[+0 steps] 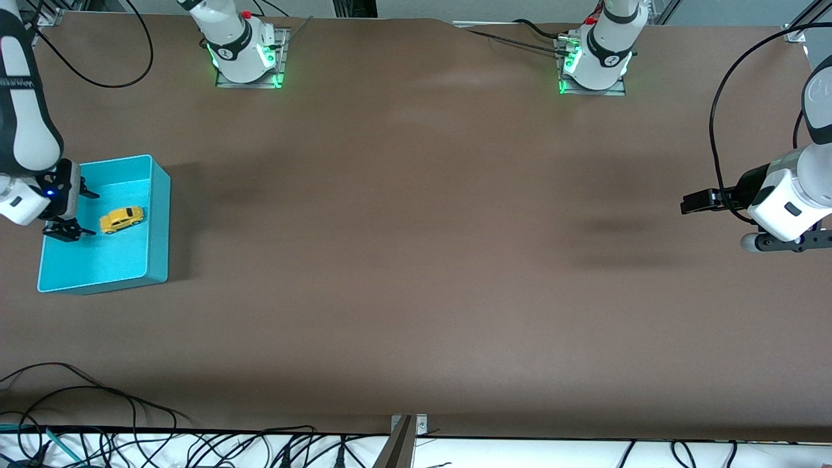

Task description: Wind up and store yellow beetle car

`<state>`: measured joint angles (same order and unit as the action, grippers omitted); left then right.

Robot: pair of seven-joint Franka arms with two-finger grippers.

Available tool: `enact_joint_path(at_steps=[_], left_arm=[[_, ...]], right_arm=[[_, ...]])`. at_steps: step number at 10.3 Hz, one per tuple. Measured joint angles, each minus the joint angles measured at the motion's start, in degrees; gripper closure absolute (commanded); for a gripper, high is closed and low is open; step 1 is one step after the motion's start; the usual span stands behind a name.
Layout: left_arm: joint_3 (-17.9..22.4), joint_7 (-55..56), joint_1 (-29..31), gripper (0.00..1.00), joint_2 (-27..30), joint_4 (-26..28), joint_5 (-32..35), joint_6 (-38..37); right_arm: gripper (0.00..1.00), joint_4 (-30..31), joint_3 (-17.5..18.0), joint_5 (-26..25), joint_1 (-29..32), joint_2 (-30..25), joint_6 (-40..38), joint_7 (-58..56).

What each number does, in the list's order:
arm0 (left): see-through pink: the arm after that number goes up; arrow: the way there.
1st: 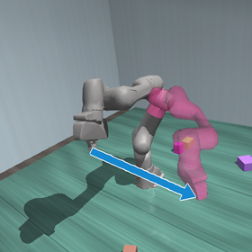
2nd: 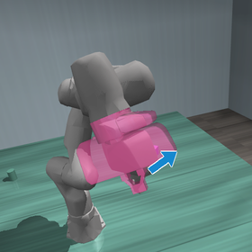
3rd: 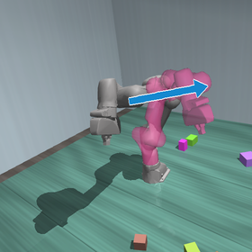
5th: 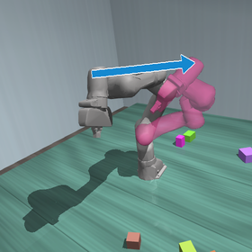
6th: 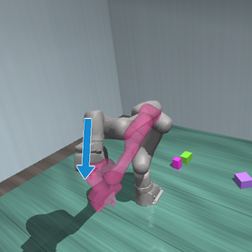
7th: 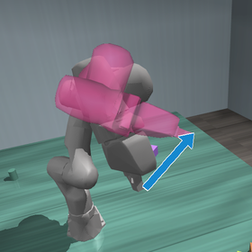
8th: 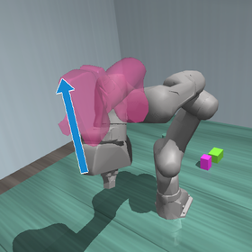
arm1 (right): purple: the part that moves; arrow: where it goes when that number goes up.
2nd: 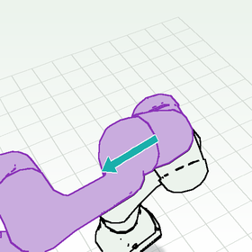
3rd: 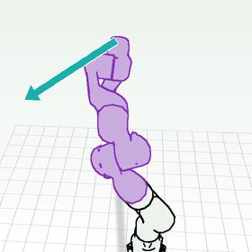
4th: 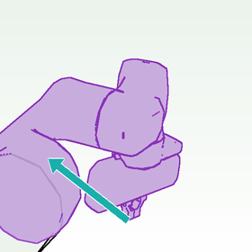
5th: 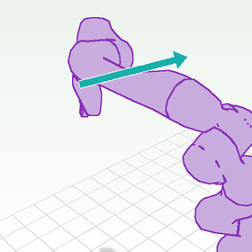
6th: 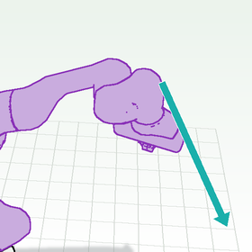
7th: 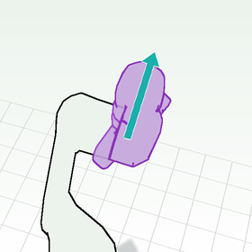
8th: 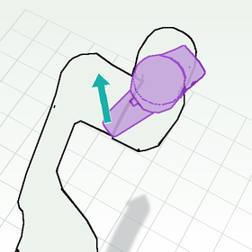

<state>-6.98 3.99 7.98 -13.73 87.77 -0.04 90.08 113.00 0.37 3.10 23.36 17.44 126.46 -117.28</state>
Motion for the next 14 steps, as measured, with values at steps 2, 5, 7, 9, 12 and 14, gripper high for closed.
enact_joint_path(at_steps=[2,5,7,9,12,14], left_arm=[[0.0,0.0,0.0,0.0,0.0,0.0,0.0,0.0],[0.0,0.0,0.0,0.0,0.0,0.0,0.0,0.0],[-0.01,0.0,0.0,0.0,0.0,0.0,0.0,-0.01],[-0.04,-0.7,0.0,0.0,0.0,0.0,0.0,-0.02],[-0.02,-1.05,0.01,0.01,0.0,0.17,-2.2,-0.02],[-0.01,-1.06,0.01,0.0,0.43,1.03,-2.29,0.68]], right_arm=[[0.0,-0.06,0.26,0.05,-3.34,-4.63,-2.86,12.58],[0.0,0.14,0.33,0.07,-8.02,-10.77,-6.51,29.55],[0.0,1.16,0.34,0.09,-10.67,-13.74,-7.97,41.69],[0.0,2.25,0.34,0.1,-13.72,-16.68,-10.25,56.34],[0.0,2.43,0.38,0.09,-19.94,-21.32,-15.95,78.91],[0.0,2.39,0.39,0.09,-22.42,-24.11,-18.16,90.36]])
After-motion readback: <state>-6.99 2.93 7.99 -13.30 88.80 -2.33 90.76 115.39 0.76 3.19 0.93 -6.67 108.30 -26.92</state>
